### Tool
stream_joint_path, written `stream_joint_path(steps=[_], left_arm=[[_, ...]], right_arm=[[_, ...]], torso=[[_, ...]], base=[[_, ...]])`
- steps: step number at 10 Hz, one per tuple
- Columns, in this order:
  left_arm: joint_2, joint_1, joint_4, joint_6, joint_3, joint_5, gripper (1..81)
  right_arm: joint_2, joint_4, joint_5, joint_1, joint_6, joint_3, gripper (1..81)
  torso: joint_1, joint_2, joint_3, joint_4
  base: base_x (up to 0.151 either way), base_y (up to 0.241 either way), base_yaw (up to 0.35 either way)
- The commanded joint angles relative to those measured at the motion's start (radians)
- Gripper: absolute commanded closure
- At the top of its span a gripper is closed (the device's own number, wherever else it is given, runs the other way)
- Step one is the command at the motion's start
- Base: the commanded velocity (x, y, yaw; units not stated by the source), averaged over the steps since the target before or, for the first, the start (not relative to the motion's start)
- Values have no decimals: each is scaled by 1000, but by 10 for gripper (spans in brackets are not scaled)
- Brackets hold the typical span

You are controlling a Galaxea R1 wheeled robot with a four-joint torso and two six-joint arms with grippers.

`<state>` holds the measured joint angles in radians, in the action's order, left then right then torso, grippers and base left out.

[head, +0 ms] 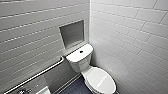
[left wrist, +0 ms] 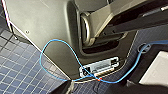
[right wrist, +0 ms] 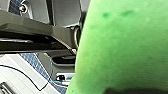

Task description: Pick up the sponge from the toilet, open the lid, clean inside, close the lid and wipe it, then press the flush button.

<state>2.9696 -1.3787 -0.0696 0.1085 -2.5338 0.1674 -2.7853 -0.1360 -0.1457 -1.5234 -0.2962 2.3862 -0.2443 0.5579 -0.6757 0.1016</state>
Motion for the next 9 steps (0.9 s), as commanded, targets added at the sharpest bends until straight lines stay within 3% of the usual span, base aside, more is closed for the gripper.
stream_joint_path(steps=[1,4,5,7,8,9], left_arm=[[-1,8,7,5,6,84,10],[-1,8,7,5,6,75,10],[-1,8,7,5,6,75,10],[-1,8,7,5,6,75,10],[-1,8,8,5,6,75,10],[-1,8,7,5,6,75,10]], right_arm=[[-12,-14,68,-8,2,16,811],[-19,-16,68,-7,2,22,811],[-19,-16,69,-7,2,22,811],[-19,-14,68,-7,0,22,811],[-19,-14,68,-5,0,22,811],[-19,-14,68,-7,0,22,811]], torso=[[61,-94,93,0],[134,-205,206,0],[158,-242,174,0],[196,-298,190,0],[150,-227,199,0],[171,-257,204,0]], base=[[0,0,0],[0,0,0],[0,0,0],[0,0,0],[0,0,0],[0,0,0]])
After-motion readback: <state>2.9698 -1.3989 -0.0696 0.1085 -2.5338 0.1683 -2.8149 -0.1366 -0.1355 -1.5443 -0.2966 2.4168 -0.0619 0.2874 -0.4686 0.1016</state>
